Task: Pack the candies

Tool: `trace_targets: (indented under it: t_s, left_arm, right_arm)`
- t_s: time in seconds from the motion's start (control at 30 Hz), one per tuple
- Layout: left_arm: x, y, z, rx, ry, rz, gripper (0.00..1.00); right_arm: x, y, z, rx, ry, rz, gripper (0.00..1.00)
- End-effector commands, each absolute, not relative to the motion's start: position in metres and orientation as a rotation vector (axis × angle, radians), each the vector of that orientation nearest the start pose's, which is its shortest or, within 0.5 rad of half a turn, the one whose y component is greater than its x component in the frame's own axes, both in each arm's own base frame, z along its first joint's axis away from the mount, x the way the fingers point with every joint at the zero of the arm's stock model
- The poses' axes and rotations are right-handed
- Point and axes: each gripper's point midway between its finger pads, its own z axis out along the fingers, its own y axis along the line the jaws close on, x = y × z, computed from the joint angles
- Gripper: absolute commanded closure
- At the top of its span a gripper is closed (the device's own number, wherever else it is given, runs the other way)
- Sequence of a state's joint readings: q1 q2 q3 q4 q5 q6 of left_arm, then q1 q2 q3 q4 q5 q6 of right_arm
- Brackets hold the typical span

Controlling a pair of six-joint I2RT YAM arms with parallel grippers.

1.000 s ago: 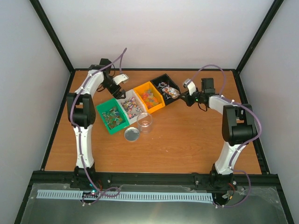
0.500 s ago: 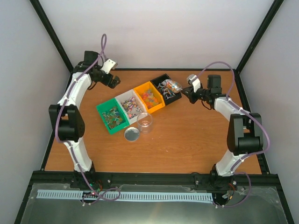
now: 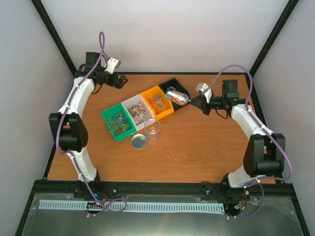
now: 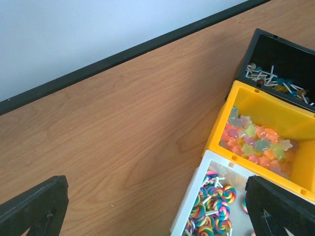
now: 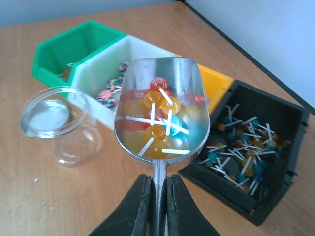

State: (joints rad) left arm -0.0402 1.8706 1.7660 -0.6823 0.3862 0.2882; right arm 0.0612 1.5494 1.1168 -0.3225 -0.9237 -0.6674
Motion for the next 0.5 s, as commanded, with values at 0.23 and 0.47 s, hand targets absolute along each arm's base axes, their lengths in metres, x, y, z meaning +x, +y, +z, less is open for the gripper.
trace_targets:
  t_s: [0.23, 0.47]
  left_arm:
    - [0.482, -0.095, 0.246, 0.585, 2.224, -0.432, 0.00]
    - [0.472, -0.098, 0.237, 0.585, 2.237, -0.465, 0.00]
  right_arm:
    - [0.298, 0.191, 0.217, -1.495, 1.593, 0.814, 0.97]
    - [0.281, 0.208, 0.217, -1.592, 1.563, 0.807, 0.97]
